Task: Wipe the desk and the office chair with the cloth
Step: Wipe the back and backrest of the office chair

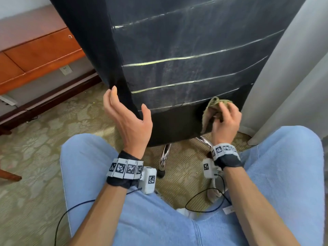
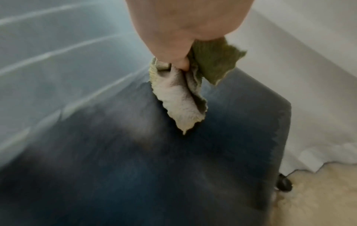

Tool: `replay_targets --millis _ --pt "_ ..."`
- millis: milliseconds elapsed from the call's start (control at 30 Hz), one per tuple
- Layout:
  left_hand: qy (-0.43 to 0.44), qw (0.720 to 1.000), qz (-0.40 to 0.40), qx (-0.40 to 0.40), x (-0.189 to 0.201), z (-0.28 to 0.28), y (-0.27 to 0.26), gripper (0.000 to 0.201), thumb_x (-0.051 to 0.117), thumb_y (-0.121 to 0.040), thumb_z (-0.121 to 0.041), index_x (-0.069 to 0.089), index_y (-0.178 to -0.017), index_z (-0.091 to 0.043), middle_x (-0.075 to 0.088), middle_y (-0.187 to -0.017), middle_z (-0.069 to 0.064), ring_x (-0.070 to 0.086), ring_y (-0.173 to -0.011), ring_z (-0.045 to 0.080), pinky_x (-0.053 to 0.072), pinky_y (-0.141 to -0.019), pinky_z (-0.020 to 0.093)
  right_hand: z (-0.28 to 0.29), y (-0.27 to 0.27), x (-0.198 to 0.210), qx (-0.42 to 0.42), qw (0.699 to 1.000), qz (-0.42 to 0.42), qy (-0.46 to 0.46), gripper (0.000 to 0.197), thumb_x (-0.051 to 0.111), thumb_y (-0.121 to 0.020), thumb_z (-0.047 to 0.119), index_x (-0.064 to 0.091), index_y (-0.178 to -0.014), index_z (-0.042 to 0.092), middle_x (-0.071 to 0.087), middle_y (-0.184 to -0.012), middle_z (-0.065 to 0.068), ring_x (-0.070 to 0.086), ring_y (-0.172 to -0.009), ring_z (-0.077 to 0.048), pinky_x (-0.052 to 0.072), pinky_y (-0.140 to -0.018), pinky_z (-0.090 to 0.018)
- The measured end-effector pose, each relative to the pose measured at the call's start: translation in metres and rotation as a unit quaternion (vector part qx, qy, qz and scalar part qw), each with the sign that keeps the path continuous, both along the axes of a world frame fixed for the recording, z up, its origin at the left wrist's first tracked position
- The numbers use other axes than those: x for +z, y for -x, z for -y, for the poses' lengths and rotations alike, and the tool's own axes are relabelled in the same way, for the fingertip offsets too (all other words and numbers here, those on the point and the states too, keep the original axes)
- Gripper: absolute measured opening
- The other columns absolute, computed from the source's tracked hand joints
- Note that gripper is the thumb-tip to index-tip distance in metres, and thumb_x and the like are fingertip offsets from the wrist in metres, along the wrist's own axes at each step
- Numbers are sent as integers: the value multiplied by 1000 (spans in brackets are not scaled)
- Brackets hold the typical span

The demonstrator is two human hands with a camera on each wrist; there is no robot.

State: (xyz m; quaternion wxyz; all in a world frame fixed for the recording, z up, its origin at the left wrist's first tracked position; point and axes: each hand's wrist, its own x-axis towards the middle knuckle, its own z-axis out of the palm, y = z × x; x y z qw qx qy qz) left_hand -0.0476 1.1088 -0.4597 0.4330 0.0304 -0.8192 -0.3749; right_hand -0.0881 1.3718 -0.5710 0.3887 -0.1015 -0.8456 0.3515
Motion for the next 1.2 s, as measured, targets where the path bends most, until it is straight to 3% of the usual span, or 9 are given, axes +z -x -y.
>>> replay_targets --millis 233,367,500,633,800,900,1000,1133,1200 --pt "-21 1000 -11 -6 -1 2 3 79 74 -85 -15 33 -151 2 29 -154 19 40 -141 29 47 -109 45 14 16 20 -20 977 10 210 47 66 -94 14 58 -140 8 52 -139 -10 50 -130 -19 24 -104 2" --pt "-65 998 -16 18 -3 17 9 74 70 -88 -16 33 -150 0 34 -149 17 46 -132 25 48 -104 44 48 8 22 -8 970 2 244 64 72 -94 38 49 -147 12 42 -146 -7 43 -134 -14 34 -113 -15" --pt "-83 996 8 40 -6 28 12 70 66 -90 -22 34 -149 -2 44 -138 12 49 -122 20 45 -105 38 66 3 22 -26 971 -6 239 56 73 -94 33 53 -143 13 46 -140 -5 47 -128 -11 44 -110 -26" --pt "-88 995 31 47 -11 33 15 60 64 -90 -26 42 -141 -3 47 -129 9 49 -117 21 44 -101 27 90 -9 26 15 964 -29 262 50 75 -93 23 57 -137 10 49 -127 -5 52 -115 -7 41 -100 -9" --pt "-98 993 45 41 -15 38 19 56 63 -92 -25 43 -140 -4 47 -130 8 49 -117 17 35 -95 5 131 -33 35 176 968 -31 177 50 77 -89 7 62 -136 11 51 -129 -5 53 -120 -12 48 -104 -24" --pt "-122 990 54 35 -14 44 22 57 63 -93 -24 42 -142 -6 45 -133 5 48 -121 14 33 -96 2 146 -44 41 270 956 -48 104 51 74 -88 1 63 -137 13 53 -133 -5 53 -126 -19 50 -105 -37" --pt "-137 988 65 29 -13 54 28 55 62 -91 -26 43 -140 -8 45 -132 2 48 -122 16 35 -98 7 145 -44 48 285 956 -61 44 50 72 -90 1 64 -138 13 54 -136 -11 53 -126 -24 49 -105 -38" --pt "-181 979 90 5 -10 72 35 51 62 -89 -31 46 -135 -19 51 -133 -1 53 -121 14 48 -104 32 133 -39 61 283 956 -71 -29 48 71 -90 1 65 -137 11 53 -140 -13 51 -127 -27 48 -106 -31" --pt "-201 974 101 -11 -7 80 38 48 63 -91 -30 46 -135 -23 52 -134 -3 54 -121 11 49 -103 32 129 -38 66 290 952 -73 -71 48 72 -90 2 65 -137 11 54 -140 -13 51 -127 -28 49 -104 -28"
